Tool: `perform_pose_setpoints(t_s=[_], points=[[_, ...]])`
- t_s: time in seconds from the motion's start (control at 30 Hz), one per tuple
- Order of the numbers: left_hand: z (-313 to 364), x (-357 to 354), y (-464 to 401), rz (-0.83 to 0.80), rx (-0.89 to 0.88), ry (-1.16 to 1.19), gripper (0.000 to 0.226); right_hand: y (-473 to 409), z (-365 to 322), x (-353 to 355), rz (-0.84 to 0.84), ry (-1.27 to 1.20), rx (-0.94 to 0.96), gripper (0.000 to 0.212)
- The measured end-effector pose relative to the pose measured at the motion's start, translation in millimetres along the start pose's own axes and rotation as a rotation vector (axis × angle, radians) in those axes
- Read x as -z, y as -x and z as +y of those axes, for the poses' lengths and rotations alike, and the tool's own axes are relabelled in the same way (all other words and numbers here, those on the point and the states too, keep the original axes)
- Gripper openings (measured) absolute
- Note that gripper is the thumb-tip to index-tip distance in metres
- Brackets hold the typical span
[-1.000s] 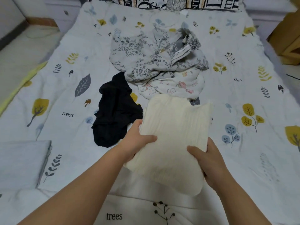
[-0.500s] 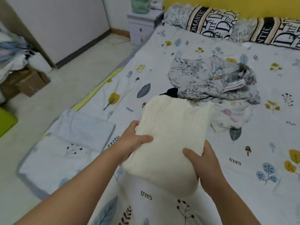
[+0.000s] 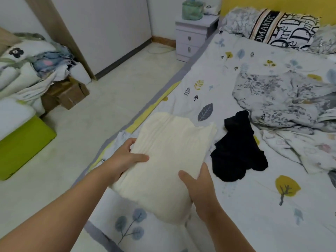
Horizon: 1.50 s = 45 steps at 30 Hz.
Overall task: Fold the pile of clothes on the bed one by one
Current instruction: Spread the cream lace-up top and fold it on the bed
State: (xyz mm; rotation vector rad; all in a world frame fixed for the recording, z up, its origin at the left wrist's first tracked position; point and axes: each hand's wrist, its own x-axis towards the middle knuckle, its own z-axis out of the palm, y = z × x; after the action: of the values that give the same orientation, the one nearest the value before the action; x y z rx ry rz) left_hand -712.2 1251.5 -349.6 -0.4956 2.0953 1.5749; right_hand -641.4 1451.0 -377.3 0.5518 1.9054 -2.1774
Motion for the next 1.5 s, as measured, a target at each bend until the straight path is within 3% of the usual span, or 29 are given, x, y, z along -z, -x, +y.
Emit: perform_pose_setpoints(t_s=[0.1, 0.43, 0.53, 0.63, 0.77, 0.93, 1.1, 1.23, 1.27, 1.33, 1.37, 1.43, 1.5], points=[[-11.6, 36.5, -25.7, 0.018, -0.002, 0.012, 0.051, -22.6, 14.9, -42.5, 0.006, -0.038, -0.031, 0.042], [-56.4, 82.7, -94.4, 0.032, 0.039, 0.094, 0.056, -89.8, 67.4, -105.7, 0.036, 0.016, -0.077, 0.031], [-70.1, 72.2, -92.0, 0.138, -0.004, 0.213, 0.063, -105.5, 55.7, -96.8, -0.022, 0.16, -0.06, 0.033], [-88.2, 52.4, -77.3, 0.245, -0.012, 0.491, 0.062, -125.3, 25.1, -83.6, -0.17, 0.384, 0.012, 0.039], [-108.8, 21.8, -61.6, 0.307, 0.076, 0.762, 0.068, -160.8, -12.1, -84.5, -0.354, 0.692, 0.084, 0.032], [-128.1, -13.6, -55.8, 0.428, 0.227, 1.044, 0.053, -197.9, -20.2, -113.3, -0.594, 0.986, 0.061, 0.019], [-141.0, -22.9, -62.2, 0.468, 0.279, 1.118, 0.048, -220.6, 9.6, -129.2, -0.592, 1.101, 0.03, 0.019], [-153.3, -19.9, -69.4, 0.456, 0.268, 0.919, 0.065, -222.1, 33.1, -127.7, -0.412, 1.216, 0.065, 0.037], [-153.6, -19.3, -69.6, 0.498, 0.287, 0.814, 0.065, -218.7, 36.1, -127.9, -0.353, 1.286, 0.088, 0.049], [-147.9, -15.1, -64.6, 0.73, 0.3, 0.562, 0.062, -205.4, 37.4, -129.5, -0.197, 1.418, 0.203, 0.068], [-141.5, -10.2, -59.8, 0.896, 0.224, 0.414, 0.064, -195.1, 37.4, -130.5, -0.101, 1.438, 0.296, 0.07], [-124.3, 1.1, -51.8, 1.124, -0.201, 0.061, 0.063, -173.3, 45.4, -130.2, 0.089, 1.456, 0.485, 0.066], [-111.5, 6.3, -64.5, 1.079, -0.564, -0.34, 0.057, -158.9, 64.9, -130.1, 0.219, 1.469, 0.568, 0.059]])
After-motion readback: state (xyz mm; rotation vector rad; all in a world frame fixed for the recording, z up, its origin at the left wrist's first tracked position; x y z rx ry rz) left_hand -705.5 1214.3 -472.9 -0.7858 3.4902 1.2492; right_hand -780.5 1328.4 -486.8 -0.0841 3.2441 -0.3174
